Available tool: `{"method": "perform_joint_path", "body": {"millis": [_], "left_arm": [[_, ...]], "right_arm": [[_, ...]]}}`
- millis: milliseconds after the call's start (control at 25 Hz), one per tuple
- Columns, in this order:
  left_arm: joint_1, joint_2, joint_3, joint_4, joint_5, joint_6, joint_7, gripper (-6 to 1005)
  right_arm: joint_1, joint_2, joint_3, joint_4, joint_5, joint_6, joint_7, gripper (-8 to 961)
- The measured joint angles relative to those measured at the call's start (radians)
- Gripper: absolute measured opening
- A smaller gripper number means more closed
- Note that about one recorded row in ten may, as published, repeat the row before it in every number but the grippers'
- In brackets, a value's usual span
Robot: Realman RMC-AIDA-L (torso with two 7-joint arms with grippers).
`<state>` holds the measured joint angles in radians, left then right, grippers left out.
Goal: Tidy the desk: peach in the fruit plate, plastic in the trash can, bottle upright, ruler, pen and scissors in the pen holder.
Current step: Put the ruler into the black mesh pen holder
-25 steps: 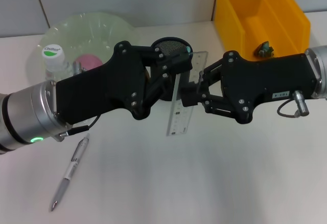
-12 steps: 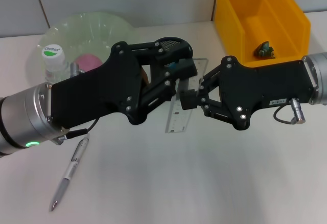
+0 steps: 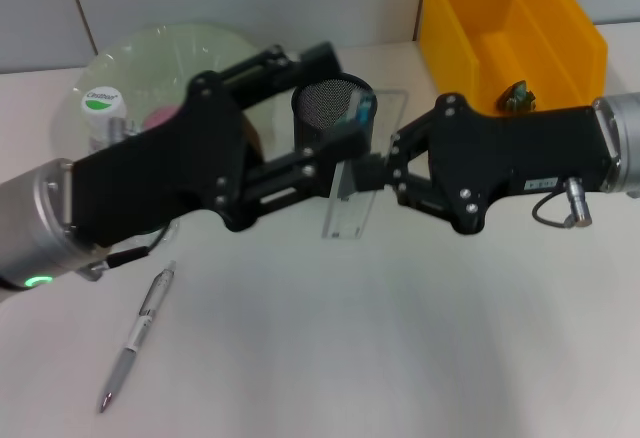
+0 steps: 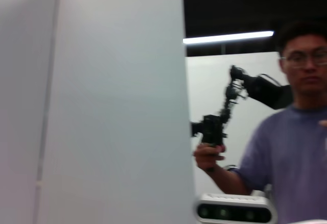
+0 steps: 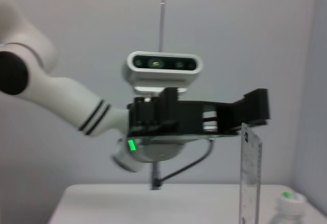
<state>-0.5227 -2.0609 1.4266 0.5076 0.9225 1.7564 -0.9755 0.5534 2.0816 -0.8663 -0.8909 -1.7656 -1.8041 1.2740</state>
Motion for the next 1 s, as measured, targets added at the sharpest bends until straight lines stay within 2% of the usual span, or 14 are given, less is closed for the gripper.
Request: {"method": "perform_joint_path", "body": {"millis": [200,280,320,440,600,640,680,760,880,920,1000], "left_arm": [[0.049,0.006,-0.068,0.0,0.003,-0.005,0.008,686],[0.059,0.007,-0.08,-0.001,0.003,-0.009,0.012,805],[0.09,0.008,-0.106,-0.003,0.003,-0.024,0.029,864],[0.12,0.008,-0.116,-0.004,0.004,-0.04,0.057,864],[0.137,0.009,-0.121,-0.008,0.004,-0.047,0.071,863],[0.137,0.009,-0.121,-0.008,0.004,-0.047,0.071,863],[0.182,0.017,-0.143,-0.053,0.004,-0.065,0.135,863],[0.2,0.025,-0.148,-0.081,0.004,-0.067,0.173,863],[0.2,0.025,-0.148,-0.081,0.004,-0.067,0.173,861],[0.213,0.037,-0.143,-0.093,0.004,-0.068,0.175,861],[0.213,0.039,-0.142,-0.097,0.004,-0.067,0.169,859]], "right_arm": [[-0.035,-0.001,0.035,0.021,0.067,0.081,-0.027,10],[-0.048,-0.001,0.043,0.034,0.109,0.121,-0.055,10],[-0.053,-0.002,0.045,0.04,0.128,0.148,-0.07,10],[-0.058,0.0,0.042,0.076,0.194,0.215,-0.13,10],[-0.043,0.001,0.031,0.21,0.343,0.295,-0.294,10],[-0.032,0.001,0.028,0.248,0.372,0.319,-0.333,10],[-0.018,0.002,0.025,0.285,0.391,0.344,-0.366,10],[0.011,0.003,0.022,0.348,0.407,0.392,-0.427,10],[0.07,0.007,0.021,0.458,0.43,0.491,-0.52,10],[0.09,0.007,0.022,0.495,0.441,0.514,-0.548,10],[0.129,0.006,0.021,0.573,0.474,0.539,-0.614,11]]}}
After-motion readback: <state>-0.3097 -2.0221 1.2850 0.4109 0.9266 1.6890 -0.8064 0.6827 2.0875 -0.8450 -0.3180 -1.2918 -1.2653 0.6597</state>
